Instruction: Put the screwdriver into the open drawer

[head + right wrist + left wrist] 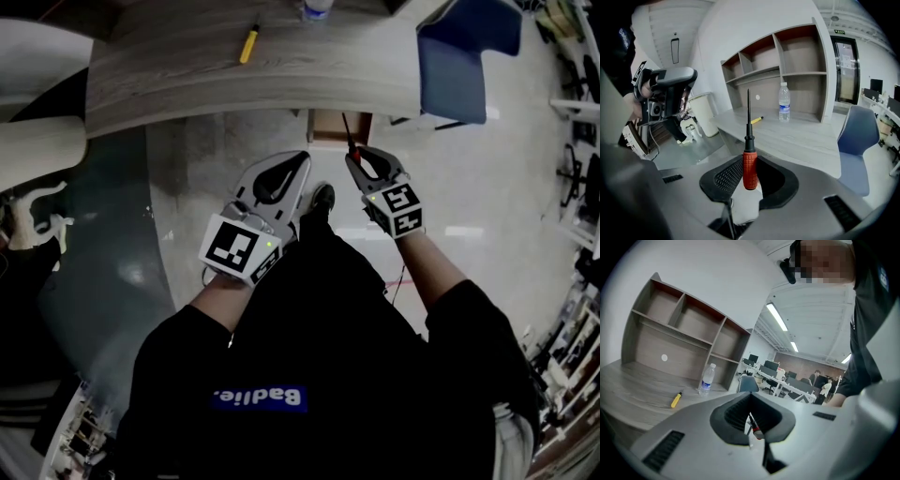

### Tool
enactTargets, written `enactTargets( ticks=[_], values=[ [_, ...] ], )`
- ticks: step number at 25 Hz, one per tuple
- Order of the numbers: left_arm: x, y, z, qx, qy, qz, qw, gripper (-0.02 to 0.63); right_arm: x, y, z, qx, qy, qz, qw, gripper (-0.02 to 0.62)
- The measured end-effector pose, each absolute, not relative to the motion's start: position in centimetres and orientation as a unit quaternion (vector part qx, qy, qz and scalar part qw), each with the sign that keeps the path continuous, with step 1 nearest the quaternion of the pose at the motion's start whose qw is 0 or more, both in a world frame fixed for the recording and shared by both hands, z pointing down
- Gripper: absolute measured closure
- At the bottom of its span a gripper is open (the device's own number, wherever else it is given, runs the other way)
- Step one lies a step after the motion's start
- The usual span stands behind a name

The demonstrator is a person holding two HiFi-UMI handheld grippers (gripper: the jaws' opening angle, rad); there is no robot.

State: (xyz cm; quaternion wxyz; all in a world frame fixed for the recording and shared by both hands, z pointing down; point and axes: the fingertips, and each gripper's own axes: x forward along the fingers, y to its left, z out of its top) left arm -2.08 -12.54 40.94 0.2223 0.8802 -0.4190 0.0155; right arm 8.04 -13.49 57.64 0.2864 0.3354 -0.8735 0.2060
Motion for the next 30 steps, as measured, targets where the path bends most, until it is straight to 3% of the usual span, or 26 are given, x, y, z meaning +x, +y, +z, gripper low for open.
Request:
enactTargets(
  ticks=[30],
  values=[
    [-3.8,-15.0,47.7,0.859,-0.446,0.028,0.250,0.604,9.3,-15.4,74.4,0.276,-0.835,0.141,0.455,0.482]
  ],
)
